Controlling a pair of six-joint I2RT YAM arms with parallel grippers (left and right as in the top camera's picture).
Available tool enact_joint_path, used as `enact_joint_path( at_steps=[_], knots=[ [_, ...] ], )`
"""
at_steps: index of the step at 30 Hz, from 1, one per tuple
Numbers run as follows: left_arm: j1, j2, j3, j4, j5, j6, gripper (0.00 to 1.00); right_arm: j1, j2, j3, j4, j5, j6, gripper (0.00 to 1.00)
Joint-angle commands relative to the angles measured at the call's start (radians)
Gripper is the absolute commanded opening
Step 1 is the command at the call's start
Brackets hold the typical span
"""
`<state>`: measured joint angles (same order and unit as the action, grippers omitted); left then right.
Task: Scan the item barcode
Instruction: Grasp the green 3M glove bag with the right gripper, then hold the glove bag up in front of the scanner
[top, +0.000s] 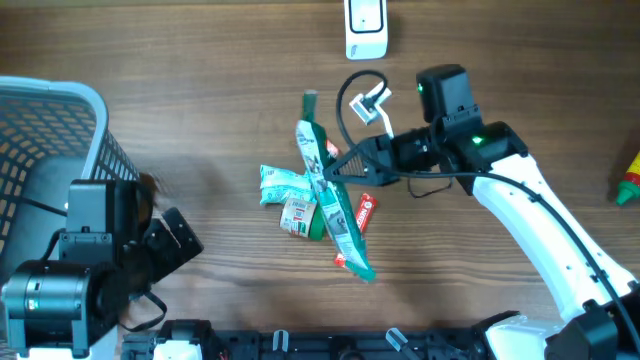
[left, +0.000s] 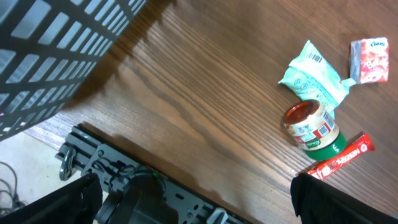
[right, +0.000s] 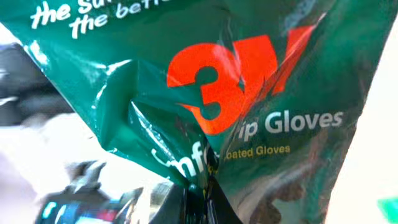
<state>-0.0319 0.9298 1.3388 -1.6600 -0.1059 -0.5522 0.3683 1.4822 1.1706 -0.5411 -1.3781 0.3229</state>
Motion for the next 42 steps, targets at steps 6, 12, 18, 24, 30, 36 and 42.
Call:
enact_joint_path(
  at_steps=[6,12,18,24,30,36,42],
  knots=[
    [-0.003,-0.001,-0.001,-0.002,0.005,-0.010,1.00,-0.003,-0.006,0.019,0.501,-0.224,1.172,0.04],
    [-0.003,-0.001,-0.001,-0.002,0.005,-0.010,1.00,-0.045,-0.006,0.019,0.753,-0.212,1.638,0.04],
    [-0.003,-0.001,-0.001,-0.002,0.005,-0.010,1.00,-0.155,0.000,0.019,0.578,-0.232,1.747,0.04],
    [-0.003,0.000,-0.001,-0.002,0.005,-0.010,1.00,-0.229,0.001,-0.016,0.646,-0.230,1.711,0.04],
    [-0.003,-0.001,-0.001,-0.002,0.005,-0.010,1.00,-0.233,0.001,-0.034,0.645,-0.229,1.712,0.04],
    [-0.003,-0.001,-0.001,-0.002,0.005,-0.010,1.00,-0.231,0.001,-0.034,0.645,-0.057,1.350,0.04],
    [-0.003,-0.001,-0.001,-0.002,0.005,-0.010,1.00,-0.188,0.001,-0.034,0.292,0.523,0.572,0.04]
  ],
)
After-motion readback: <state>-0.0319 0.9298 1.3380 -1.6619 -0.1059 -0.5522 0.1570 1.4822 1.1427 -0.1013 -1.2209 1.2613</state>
